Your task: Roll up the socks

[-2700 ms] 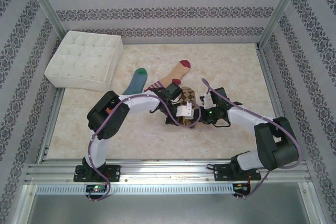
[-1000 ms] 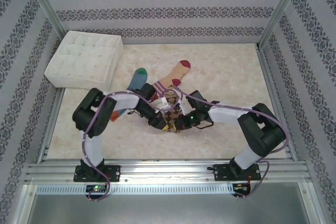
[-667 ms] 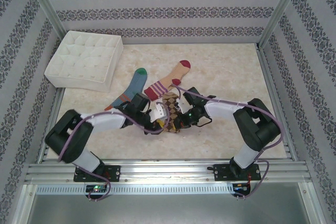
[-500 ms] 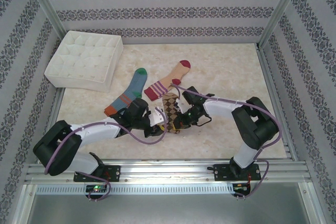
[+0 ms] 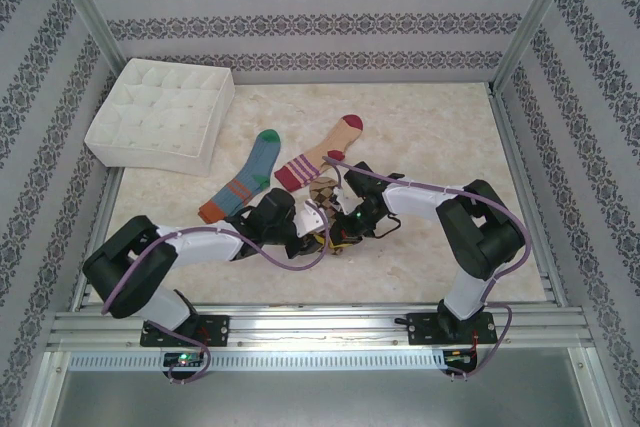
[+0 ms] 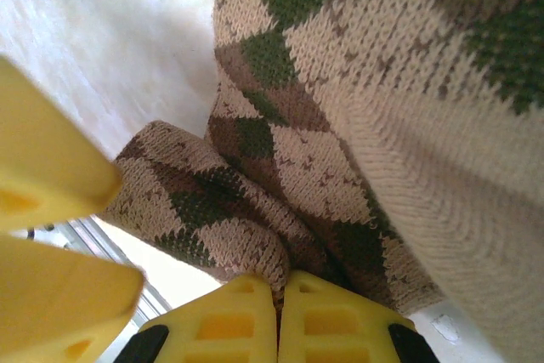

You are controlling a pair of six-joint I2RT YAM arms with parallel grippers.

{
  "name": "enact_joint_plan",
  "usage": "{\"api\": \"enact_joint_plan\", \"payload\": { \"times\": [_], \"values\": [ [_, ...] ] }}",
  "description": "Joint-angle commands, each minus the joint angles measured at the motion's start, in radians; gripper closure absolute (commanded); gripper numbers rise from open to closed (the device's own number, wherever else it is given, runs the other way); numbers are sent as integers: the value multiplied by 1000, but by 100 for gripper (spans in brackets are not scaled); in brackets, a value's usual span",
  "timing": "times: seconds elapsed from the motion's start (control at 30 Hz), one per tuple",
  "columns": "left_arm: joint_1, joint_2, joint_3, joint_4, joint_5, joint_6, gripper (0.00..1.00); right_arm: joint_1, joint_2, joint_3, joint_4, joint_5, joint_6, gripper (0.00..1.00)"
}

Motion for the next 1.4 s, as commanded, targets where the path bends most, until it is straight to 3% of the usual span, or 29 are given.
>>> {"api": "enact_joint_plan", "payload": {
  "times": [0.0,0.13,0.27,0.47,0.7,1.03,1.23,1.37],
  "values": [
    [-9,58,22,39,-42,-44,66,3,29,-19,-64,35,28,94],
    [-8,127,29,33,-83,-79,69,4,3,-44,-36,34,43,79],
    [-3,184,26,39,-97,-138,70,-1,-85,-123,122,-35,81,63],
    [19,213,40,14,-75,-195,71,-11,-158,-137,172,-1,38,55],
    [88,269,121,-106,69,-238,74,7,-229,-151,288,137,-36,53],
    [141,328,170,-196,170,-273,75,1,-94,-164,366,95,-65,53],
    [152,353,184,-223,185,-281,76,-1,-119,-213,400,132,-52,53],
    [159,352,180,-195,185,-274,76,-15,-135,-233,368,189,-43,74]
  ]
}}
